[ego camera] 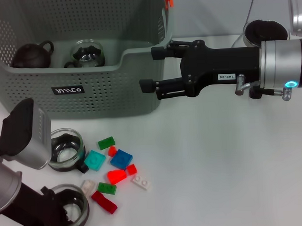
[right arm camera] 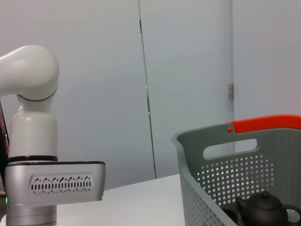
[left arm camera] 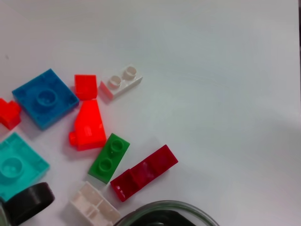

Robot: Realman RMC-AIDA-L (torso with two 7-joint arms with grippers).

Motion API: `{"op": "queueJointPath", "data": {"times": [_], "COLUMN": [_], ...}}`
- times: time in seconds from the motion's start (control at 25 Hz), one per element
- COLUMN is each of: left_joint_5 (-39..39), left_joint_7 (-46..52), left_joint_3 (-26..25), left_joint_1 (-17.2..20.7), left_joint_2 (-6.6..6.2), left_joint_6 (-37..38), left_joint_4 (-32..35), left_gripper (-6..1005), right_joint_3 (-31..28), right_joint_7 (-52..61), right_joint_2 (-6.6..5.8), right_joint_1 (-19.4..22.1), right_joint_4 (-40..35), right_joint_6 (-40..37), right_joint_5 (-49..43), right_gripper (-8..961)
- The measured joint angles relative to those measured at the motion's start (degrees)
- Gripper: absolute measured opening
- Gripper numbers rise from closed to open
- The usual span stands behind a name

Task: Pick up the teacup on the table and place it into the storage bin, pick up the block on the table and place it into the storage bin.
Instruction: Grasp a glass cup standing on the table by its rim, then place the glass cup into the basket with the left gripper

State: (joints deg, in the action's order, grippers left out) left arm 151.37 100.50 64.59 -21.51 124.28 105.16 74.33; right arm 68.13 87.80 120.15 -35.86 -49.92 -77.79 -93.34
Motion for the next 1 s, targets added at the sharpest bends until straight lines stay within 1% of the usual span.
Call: {"op": "queueJointPath", "data": {"times": [0.36,0.84,1.0], "left_joint_5": [0.0,-0.3,0.1], "left_joint_7": [-0.1,0.2,2.0], "left_joint_3": [0.3,0.0,-0.7], "left_joint_1": [0.0,0.1,-0.8], "left_joint_2": [0.0,0.07,-0.1], "left_joint_6": [-0.5,-0.1,-0.4], "left_joint_4": [0.1,0.6,0.2], "left_gripper": [115,111,99], "right_joint_3": [0.0,0.0,0.0], "right_joint_7": [0.0,-0.8,-1.0], "right_joint_2": [0.0,0.0,0.0], "right_joint_1": [0.0,0.2,0.2], "right_joint_4": [0.0,0.0,0.0], "right_joint_6": [0.0,-0.2,-0.2], "right_joint_5": [0.0,0.0,0.0], "right_gripper": [919,918,918]}}
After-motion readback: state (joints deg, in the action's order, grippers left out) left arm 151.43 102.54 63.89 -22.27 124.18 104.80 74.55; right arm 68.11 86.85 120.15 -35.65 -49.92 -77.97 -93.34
